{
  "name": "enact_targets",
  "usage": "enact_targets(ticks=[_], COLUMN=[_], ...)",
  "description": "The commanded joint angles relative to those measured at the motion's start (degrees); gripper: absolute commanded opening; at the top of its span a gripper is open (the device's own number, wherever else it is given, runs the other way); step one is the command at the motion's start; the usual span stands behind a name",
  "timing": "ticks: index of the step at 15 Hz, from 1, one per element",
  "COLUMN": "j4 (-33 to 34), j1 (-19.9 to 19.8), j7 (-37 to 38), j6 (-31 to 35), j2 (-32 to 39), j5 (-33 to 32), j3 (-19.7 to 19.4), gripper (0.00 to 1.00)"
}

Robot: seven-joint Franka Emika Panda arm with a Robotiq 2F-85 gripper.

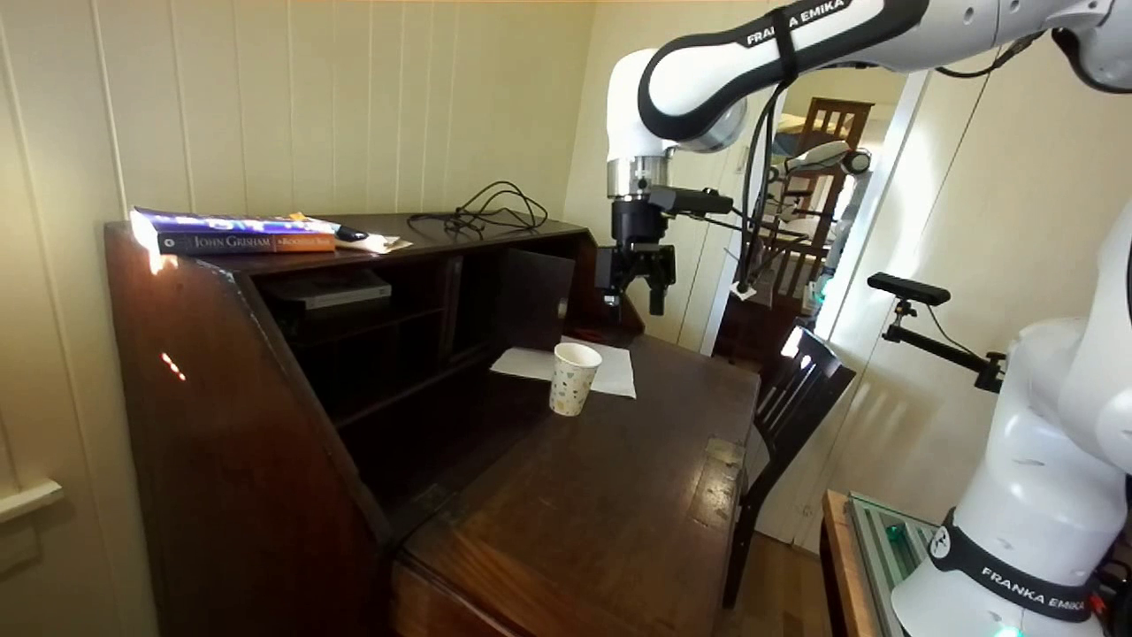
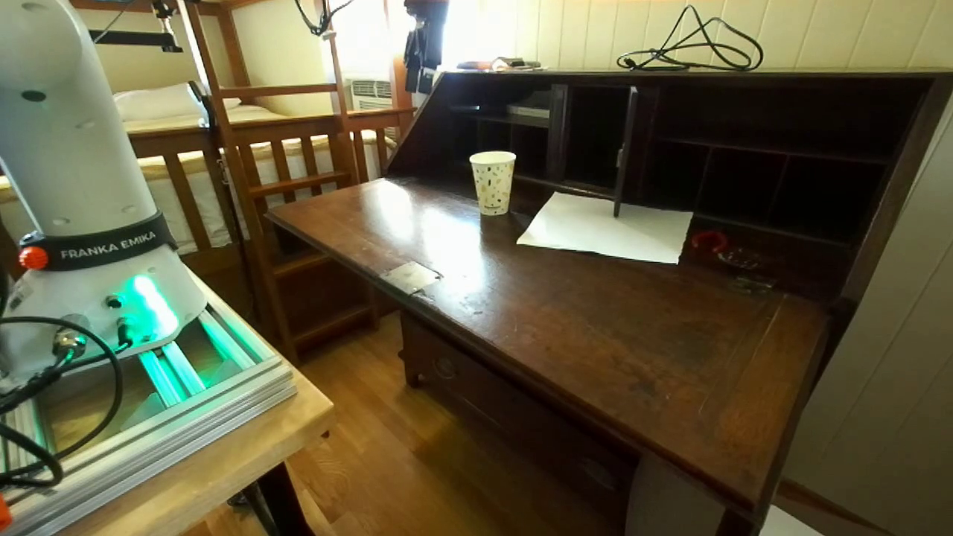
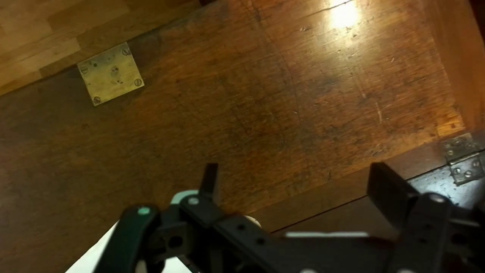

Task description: Put the coffee cup on top of the cabinet.

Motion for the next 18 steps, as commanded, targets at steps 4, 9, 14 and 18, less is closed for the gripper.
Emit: enact_targets(ticks=[4,9,14,18], j4=[-1.6,-3.1,-3.1,-2.9], j1=[0.8,1.0,0.6,0.3], j7=[-2.4,-11.4,-16.9,-19.6], j6=[3.5,20.5,27.1,29.1], j2=[-0.8,2.1,7.5,11.4], j5=[0.0,-1.9,-0.9,-2.3], j3=[-0.6,-0.6,-1.0,-1.8], gripper=[1.00,1.00,1.00,1.00])
